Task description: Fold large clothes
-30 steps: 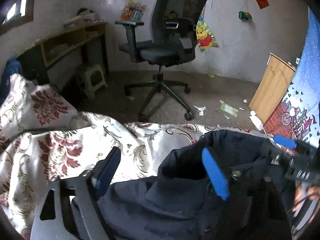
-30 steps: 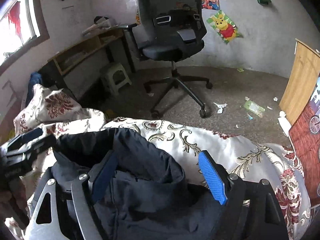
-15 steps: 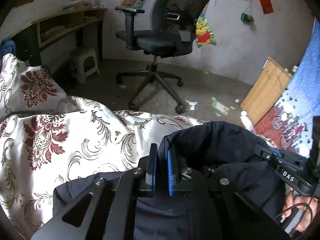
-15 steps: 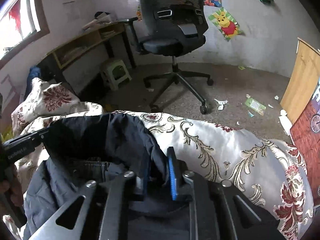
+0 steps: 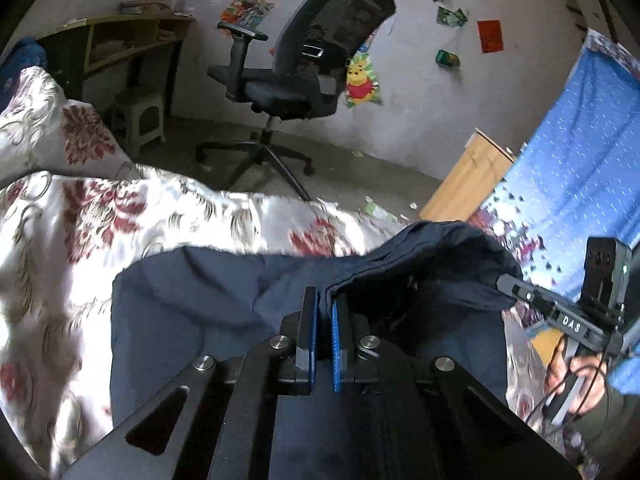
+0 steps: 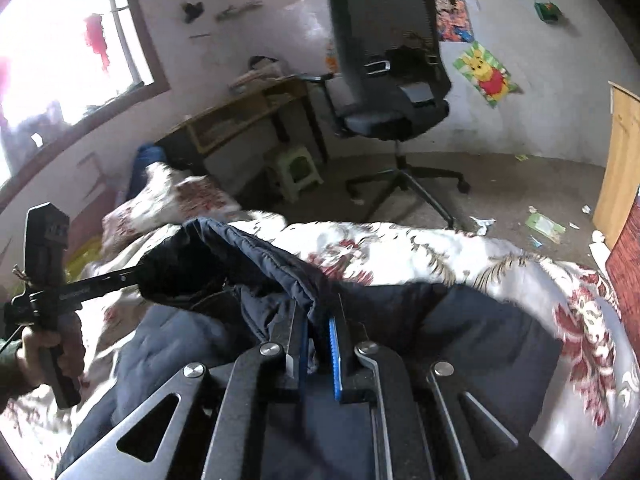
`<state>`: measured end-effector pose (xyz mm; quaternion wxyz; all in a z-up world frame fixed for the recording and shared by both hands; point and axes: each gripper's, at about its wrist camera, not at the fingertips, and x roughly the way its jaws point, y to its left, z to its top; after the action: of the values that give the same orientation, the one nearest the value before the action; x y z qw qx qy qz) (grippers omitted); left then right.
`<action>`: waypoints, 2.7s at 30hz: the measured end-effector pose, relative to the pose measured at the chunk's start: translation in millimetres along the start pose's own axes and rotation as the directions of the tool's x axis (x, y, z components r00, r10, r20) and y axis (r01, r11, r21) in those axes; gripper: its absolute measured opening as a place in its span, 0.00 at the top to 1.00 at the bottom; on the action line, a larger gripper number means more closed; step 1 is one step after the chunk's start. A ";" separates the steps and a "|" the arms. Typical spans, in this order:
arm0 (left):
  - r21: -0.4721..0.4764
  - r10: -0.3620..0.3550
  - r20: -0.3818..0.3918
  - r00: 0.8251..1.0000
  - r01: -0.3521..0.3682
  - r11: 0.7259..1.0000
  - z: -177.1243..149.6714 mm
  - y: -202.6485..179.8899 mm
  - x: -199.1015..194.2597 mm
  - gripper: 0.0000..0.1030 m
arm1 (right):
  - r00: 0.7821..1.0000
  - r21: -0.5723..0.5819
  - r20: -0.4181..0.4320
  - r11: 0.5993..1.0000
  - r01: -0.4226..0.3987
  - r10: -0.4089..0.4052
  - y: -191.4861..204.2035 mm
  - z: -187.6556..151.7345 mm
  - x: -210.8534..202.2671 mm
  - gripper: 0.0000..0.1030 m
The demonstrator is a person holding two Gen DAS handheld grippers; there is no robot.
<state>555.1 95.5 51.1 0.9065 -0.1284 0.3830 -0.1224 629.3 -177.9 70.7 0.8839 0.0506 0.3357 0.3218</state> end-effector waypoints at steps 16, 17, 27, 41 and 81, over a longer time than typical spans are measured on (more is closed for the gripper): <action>-0.003 0.044 -0.061 0.997 -0.045 0.999 -96.4 5.4 22.4 0.97 | 0.988 0.065 -0.138 0.995 0.078 -0.069 15.7 -91.0 13.6 0.91; 0.004 0.046 -0.055 0.997 -0.046 0.999 -97.1 7.1 23.3 0.97 | 0.985 0.062 -0.153 0.995 0.084 -0.074 16.4 -90.9 18.9 0.91; 0.109 0.063 -0.022 0.998 -0.060 0.992 -106.9 3.9 17.4 0.97 | 0.998 0.025 -0.027 0.998 0.054 -0.053 40.5 -73.6 -36.5 0.87; 0.183 0.205 -0.031 0.978 -0.196 0.963 -108.5 -15.3 -1.2 0.93 | 0.962 -0.028 -0.254 0.995 0.092 -0.096 65.0 -63.4 61.6 0.83; 0.177 -0.001 0.140 0.990 -0.024 0.984 -74.5 -13.2 62.0 0.93 | 0.990 -0.102 0.014 0.985 0.142 -0.141 18.5 -69.8 39.0 0.88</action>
<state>541.3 53.0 -35.9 0.9397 -0.0530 0.3069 -0.1414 597.9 -148.7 0.8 0.9071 -0.0179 0.3183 0.2751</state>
